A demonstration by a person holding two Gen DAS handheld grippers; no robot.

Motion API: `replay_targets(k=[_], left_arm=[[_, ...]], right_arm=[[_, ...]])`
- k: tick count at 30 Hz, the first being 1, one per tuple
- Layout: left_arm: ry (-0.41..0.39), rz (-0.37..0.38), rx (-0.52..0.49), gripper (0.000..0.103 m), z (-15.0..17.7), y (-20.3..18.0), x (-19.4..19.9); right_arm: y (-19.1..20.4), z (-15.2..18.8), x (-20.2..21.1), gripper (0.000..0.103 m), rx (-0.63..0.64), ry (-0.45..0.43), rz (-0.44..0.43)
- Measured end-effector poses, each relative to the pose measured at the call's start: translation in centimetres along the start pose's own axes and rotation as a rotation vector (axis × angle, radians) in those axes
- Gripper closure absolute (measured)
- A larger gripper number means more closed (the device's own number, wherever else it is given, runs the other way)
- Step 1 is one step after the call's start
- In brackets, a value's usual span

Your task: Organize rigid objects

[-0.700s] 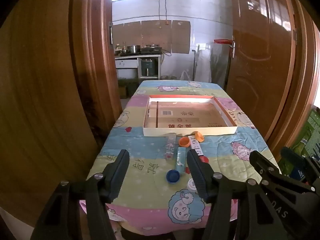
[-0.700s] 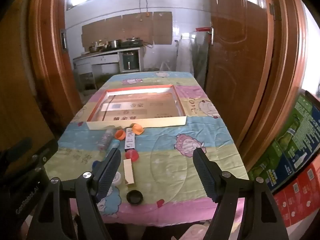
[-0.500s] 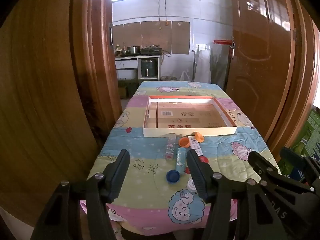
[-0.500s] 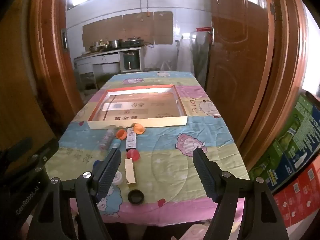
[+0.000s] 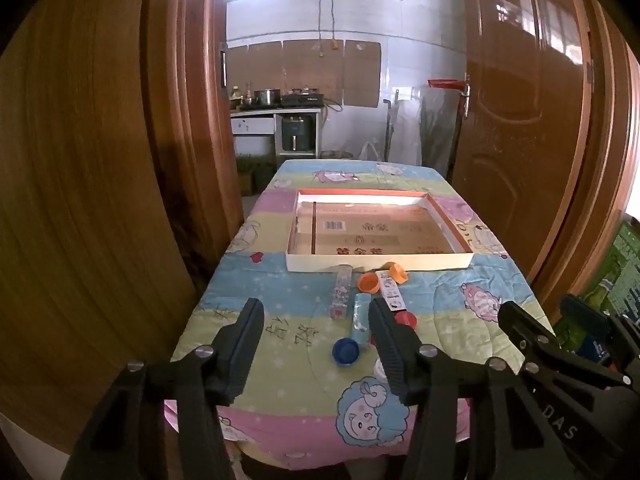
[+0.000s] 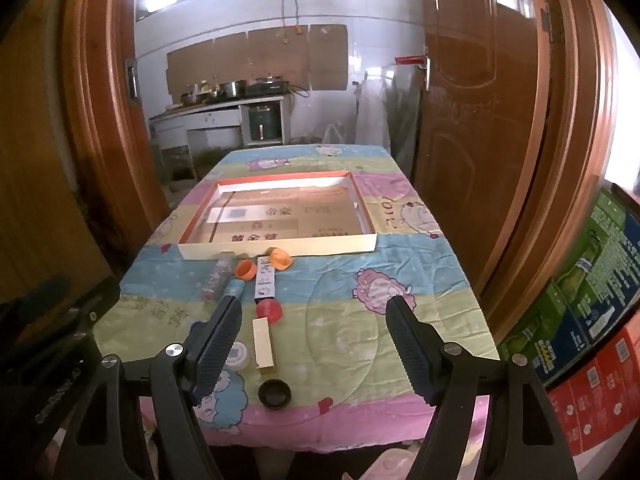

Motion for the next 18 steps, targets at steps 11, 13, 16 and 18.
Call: replay_targets(k=[11, 13, 16, 18], left_arm=[[0.005, 0.009, 0.001, 0.051, 0.14, -0.23, 0.11], [0.005, 0.006, 0.001, 0.051, 0.17, -0.22, 0.06], [0.003, 0.004, 0.001, 0.051, 0.11, -0.22, 0.17], [0.001, 0.002, 0.001, 0.051, 0.11, -0.17, 0.13]], right_arm=[[0.37, -0.06, 0.17, 0.027, 0.004, 0.0, -0.005], [0.49, -0.06, 0.21, 0.027, 0.004, 0.001, -0.008], [0.47, -0.05, 0.24, 0.027, 0.006, 0.001, -0.009], [0.55, 0.0, 0.15, 0.027, 0.006, 0.004, -0.011]])
Point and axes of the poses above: each gripper's, at about its wrist camera, not at the fingertips, and x roughly against the way its jaws point, y to its left, z to its underside, the point moved 4 cm from there along -x, roughly the way its jaws point, and after that the axes turned 11 degrees about -y, right-handed, at the moved point
